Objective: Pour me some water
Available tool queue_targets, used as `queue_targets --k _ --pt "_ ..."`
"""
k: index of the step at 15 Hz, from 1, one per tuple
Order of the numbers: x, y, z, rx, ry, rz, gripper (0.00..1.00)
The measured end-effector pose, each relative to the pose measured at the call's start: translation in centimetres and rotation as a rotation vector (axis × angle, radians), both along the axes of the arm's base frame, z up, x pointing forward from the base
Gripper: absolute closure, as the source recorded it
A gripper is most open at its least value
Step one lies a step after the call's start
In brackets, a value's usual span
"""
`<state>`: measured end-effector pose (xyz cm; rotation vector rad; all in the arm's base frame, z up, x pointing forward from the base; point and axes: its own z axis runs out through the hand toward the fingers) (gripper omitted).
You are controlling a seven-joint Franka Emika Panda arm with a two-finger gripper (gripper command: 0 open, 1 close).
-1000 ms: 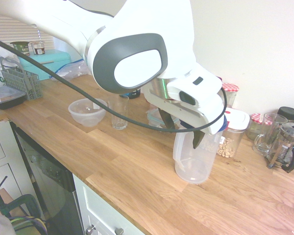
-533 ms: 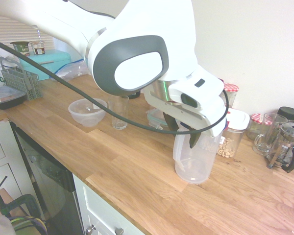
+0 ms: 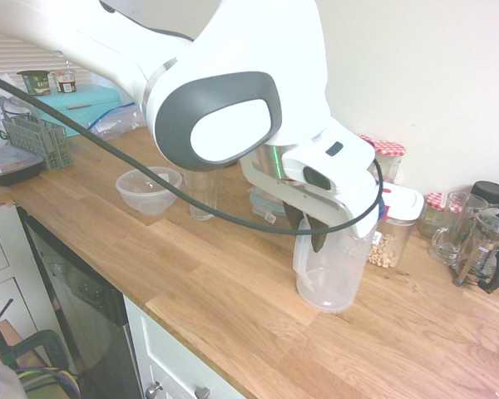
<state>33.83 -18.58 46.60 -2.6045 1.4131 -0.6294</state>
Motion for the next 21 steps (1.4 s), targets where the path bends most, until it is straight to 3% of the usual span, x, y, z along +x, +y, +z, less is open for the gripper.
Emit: queue_targets --k 2,6,9,15,21 --pt "-0.6 -0.4 2.2 -0.003 0.007 0.048 1.00" --pt "-4.0 1.4 12.5 -0.034 0.011 0.278 1.00" --pt "-4.8 4.9 15.5 -0.058 0.048 0.454 1.00" --pt "-0.9 13.7 17.5 -0.129 0.211 0.777 1.00" --pt "7.0 24.1 17.7 -0.241 0.426 1.047 1.00"
